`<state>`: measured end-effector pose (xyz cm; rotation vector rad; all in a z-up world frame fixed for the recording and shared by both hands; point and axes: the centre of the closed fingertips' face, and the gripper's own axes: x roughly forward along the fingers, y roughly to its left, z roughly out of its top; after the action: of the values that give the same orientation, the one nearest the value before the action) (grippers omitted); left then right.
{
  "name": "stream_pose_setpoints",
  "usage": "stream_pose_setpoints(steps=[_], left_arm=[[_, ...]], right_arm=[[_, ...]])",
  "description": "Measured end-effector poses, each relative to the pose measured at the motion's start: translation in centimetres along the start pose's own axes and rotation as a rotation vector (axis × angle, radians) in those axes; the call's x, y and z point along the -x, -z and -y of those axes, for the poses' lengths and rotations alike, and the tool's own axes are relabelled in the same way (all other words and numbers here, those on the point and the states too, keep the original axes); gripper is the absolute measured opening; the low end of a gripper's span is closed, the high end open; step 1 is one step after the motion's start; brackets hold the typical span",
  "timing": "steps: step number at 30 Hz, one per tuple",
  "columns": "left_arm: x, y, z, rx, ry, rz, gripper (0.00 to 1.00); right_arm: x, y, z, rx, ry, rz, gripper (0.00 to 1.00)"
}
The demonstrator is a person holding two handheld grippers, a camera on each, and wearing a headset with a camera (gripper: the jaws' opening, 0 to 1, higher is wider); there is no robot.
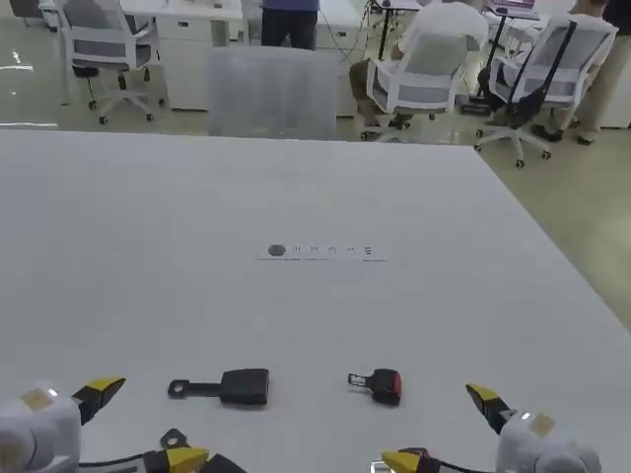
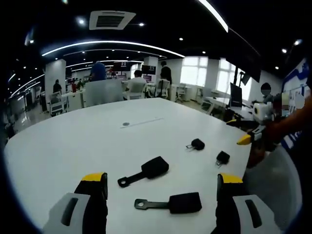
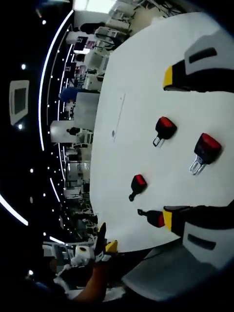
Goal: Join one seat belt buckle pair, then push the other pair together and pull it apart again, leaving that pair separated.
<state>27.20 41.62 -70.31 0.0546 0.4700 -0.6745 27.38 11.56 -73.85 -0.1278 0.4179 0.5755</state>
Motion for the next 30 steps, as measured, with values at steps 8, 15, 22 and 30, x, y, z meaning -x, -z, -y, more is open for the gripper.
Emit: stream_pose_setpoints(steps=[8,15,22,30], left_arm=[[0.0,0.0,0.3,-0.002,0.002,-0.003,0.95],[0.1,0.1,0.3,-0.004,0.003,-0.007,0.95],[-0.4,0.6,0.6,-0.028,0.023,-0.033,0.95],[-1.3,0.9,0.7,-0.040,0.047,-0.046,0.95]], right_arm=[[0.1,0.2,0.0,0.000,-0.001,-0.002,0.99],[0.1,0.2,-0.1,0.005,-0.008,-0.008,0.99],[-0.1,0.7,0.0,0.026,-0.031,-0.031,0.99],[-0.7,1.6,-0.1,0.050,-0.071,-0.063,0.98]])
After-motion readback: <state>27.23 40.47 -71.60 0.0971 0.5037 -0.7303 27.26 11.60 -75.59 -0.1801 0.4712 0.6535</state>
